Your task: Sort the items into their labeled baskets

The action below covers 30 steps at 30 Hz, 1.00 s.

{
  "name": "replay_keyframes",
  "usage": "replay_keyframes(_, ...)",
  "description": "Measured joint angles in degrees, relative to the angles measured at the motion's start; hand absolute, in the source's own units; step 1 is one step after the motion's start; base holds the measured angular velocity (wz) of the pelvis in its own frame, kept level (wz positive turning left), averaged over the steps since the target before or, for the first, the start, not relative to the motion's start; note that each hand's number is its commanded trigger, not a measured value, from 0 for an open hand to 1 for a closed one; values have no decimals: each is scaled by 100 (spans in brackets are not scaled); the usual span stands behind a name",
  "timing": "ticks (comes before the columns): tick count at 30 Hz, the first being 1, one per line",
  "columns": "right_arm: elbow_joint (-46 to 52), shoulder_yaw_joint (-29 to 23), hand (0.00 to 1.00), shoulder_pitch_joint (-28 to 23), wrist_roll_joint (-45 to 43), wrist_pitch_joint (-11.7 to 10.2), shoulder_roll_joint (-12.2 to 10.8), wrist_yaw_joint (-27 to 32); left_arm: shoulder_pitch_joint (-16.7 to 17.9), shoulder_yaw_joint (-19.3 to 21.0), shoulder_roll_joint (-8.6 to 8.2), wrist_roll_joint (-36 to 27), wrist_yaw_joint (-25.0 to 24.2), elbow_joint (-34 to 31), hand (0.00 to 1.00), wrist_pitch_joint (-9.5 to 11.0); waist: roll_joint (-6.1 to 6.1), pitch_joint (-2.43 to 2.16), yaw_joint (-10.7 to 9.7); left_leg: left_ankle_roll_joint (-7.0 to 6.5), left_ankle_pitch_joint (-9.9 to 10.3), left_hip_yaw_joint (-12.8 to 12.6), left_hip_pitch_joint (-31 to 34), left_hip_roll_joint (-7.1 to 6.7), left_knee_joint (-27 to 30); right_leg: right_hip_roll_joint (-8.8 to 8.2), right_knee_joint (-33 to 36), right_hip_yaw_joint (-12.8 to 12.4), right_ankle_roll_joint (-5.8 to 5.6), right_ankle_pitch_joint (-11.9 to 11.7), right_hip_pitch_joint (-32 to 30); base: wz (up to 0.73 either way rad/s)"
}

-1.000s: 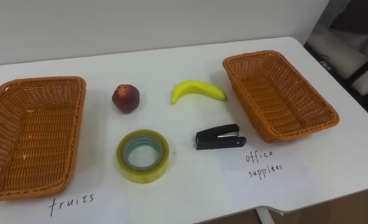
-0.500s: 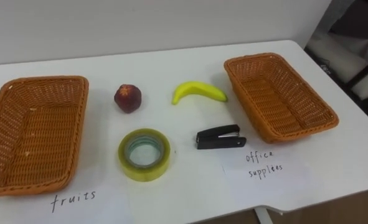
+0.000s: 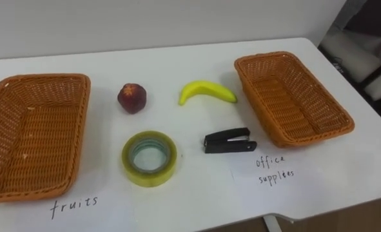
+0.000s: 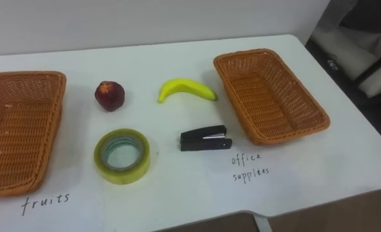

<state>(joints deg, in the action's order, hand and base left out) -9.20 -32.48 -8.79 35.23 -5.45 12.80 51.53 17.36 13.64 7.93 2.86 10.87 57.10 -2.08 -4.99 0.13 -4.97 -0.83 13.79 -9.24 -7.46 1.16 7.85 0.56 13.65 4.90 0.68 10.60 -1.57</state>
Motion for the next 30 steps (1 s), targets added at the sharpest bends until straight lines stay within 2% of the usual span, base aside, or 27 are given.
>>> replay_keyframes(3,346,-3,0,-20,-104,3,4,25,9,-20,0,17,21,2,0,-5,13,2,21,0,0,2,-2,0,-2,2,3,1,-3,-4,10,0)
replay_keyframes(7,723,-2,0,-14,-794,9,15,23,9,-23,16,64,11,-18,0,-33,33,-13,57,0,0,0,-12,4,-6,6,9,6,0,-7,54,0)
replay_keyframes(12,1007,108,0,97,-1498,11,105,17,10,-38,117,159,7,112,0,-45,-31,16,94,1,0,0,-3,18,-3,14,14,22,16,-20,51,0)
replay_keyframes(18,1308,207,0,277,-1836,8,180,-167,-18,-32,155,185,-35,150,0,-42,-87,-3,196,0,0,2,-15,19,39,10,-5,27,21,-32,35,0)
replay_keyframes(21,1368,208,0,373,-1949,8,250,-245,-16,-33,163,183,-54,150,0,-37,-135,2,239,1,0,8,-26,19,65,4,-12,41,21,-32,63,1)
replay_keyframes(26,1737,315,0,467,-2420,2,272,-239,-6,-49,163,357,-139,162,0,-36,-130,21,320,1,0,18,-8,17,78,3,-9,37,19,-36,103,0)
replay_keyframes(30,1951,566,0,577,-2818,0,401,-278,-57,-151,164,362,-131,220,0,-15,-112,20,354,0,0,85,10,15,65,0,-15,71,18,-43,87,5)
